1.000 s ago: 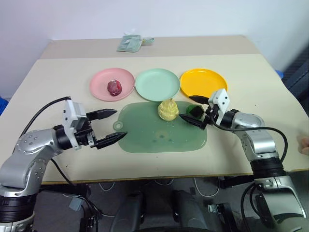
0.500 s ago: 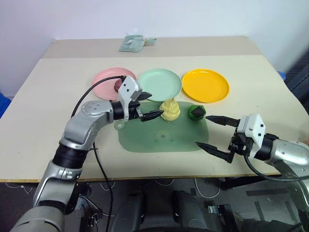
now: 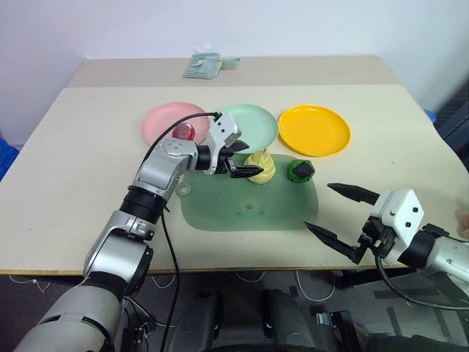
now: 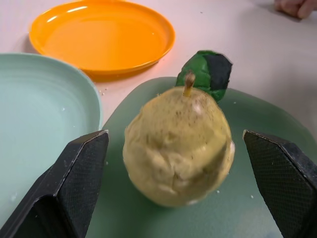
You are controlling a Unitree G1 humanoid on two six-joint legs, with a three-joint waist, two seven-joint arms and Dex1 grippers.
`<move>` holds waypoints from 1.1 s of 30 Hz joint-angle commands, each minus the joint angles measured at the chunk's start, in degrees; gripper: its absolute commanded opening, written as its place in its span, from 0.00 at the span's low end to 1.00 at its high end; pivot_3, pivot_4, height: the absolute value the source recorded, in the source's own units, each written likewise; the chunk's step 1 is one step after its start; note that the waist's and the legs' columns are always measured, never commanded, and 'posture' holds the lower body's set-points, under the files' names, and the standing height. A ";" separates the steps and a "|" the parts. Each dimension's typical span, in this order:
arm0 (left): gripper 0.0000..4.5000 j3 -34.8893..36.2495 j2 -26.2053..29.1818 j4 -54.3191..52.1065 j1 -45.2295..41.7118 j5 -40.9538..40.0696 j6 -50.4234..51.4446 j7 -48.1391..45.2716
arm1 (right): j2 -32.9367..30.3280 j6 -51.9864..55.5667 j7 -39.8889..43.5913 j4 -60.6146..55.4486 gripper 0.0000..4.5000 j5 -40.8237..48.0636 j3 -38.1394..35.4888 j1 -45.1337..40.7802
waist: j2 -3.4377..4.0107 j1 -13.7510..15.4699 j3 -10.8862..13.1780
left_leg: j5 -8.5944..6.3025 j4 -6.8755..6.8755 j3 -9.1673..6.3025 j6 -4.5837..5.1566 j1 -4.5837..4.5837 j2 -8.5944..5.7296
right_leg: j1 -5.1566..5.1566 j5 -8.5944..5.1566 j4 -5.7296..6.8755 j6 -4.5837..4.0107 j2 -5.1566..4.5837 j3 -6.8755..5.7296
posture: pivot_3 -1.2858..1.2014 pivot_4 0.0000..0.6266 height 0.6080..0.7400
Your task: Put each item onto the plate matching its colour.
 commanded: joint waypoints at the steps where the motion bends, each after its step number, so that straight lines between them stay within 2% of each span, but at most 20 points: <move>1: 0.99 0.05 -0.35 0.46 -1.66 1.46 -1.94 -1.24 | 0.62 -0.03 -1.33 -2.49 1.00 1.06 -1.75 0.08 | 0.00 -0.06 0.00 | 0.00 0.00 0.00 0.00 0.00 0.00 | 0.00 0.00 0.00 0.00 -0.01 0.00 | 0.52 0.24 1.00; 6: 0.99 1.25 -0.01 -0.92 -0.81 1.54 -1.91 -2.13 | 0.56 0.12 -3.05 -2.20 1.00 1.23 -0.72 -2.44 | 0.00 -0.07 0.00 | 0.00 0.00 0.00 0.00 0.00 0.01 | 0.00 0.00 0.00 0.01 0.01 0.00 | 0.52 0.24 1.00; 9: 0.99 5.98 3.73 -7.40 3.07 -2.07 1.81 -2.14 | 0.43 1.09 -4.14 -0.80 1.00 1.39 2.66 -7.21 | 0.00 -0.51 0.00 | 0.00 -0.01 0.00 0.00 0.00 0.01 | -0.01 0.00 0.01 0.01 -0.01 0.01 | 0.52 0.24 1.00; 11: 0.99 10.14 7.57 -15.52 8.93 -6.03 4.66 -3.34 | 0.40 1.56 -4.35 0.30 1.00 0.93 5.77 -10.37 | 0.02 -1.13 -0.01 | 0.00 -0.09 0.01 0.00 0.01 0.06 | -0.09 0.00 0.03 0.00 -0.01 0.07 | 0.52 0.24 1.00; 15: 0.99 20.33 16.00 -30.93 27.71 -11.59 -2.79 -8.71 | 1.52 1.88 -3.91 5.47 1.00 0.16 12.64 -18.32 | 0.09 -2.10 -0.04 | 0.00 -0.25 0.00 -0.01 0.06 0.11 | -0.16 -0.05 0.05 -0.10 -0.01 0.19 | 0.52 0.24 1.00; 17: 0.99 24.88 20.45 -36.47 34.94 -17.18 1.27 -11.80 | 2.33 1.53 -3.07 9.43 1.00 -0.79 16.07 -22.42 | 0.06 -1.62 -0.02 | 0.00 -0.26 0.00 -0.03 0.06 0.11 | -0.17 -0.07 0.05 -0.14 -0.05 0.19 | 0.52 0.24 1.00; 21: 0.99 32.57 24.09 -43.14 43.39 -24.94 4.29 -12.91 | 4.28 -0.70 -0.31 17.90 1.00 -3.16 21.15 -28.93 | 0.02 0.44 0.00 | -0.01 0.02 -0.09 -0.02 0.02 0.09 | -0.01 -0.20 -0.12 -0.40 -0.25 -0.09 | 0.52 0.24 1.00; 23: 0.99 36.13 26.35 -45.95 48.91 -26.62 4.13 -14.89 | 6.06 -2.22 1.26 23.44 1.00 -4.54 23.82 -32.98 | -0.02 -0.23 -0.07 | -0.02 0.01 0.02 -0.02 0.04 0.10 | 0.07 -0.21 -0.24 -0.40 -0.39 -0.18 | 0.52 0.24 1.00; 28: 0.99 42.77 27.43 -53.78 59.07 -31.61 6.02 -12.48 | 10.36 -6.97 4.14 36.39 1.00 -8.58 27.62 -40.92 | 0.00 -0.29 -0.05 | -0.04 -0.17 0.16 0.06 0.02 0.09 | 0.04 -0.20 -0.16 -0.40 -0.41 -0.10 | 0.52 0.24 1.00; 33: 0.99 45.99 26.34 -61.68 65.94 -35.02 7.62 -7.21 | 13.59 -11.69 5.86 46.75 1.00 -12.30 29.16 -46.60 | 0.02 -0.31 -0.06 | -0.03 -0.18 0.16 0.03 0.01 0.09 | -0.03 -0.20 -0.03 -0.40 -0.38 -0.10 | 0.52 0.24 1.00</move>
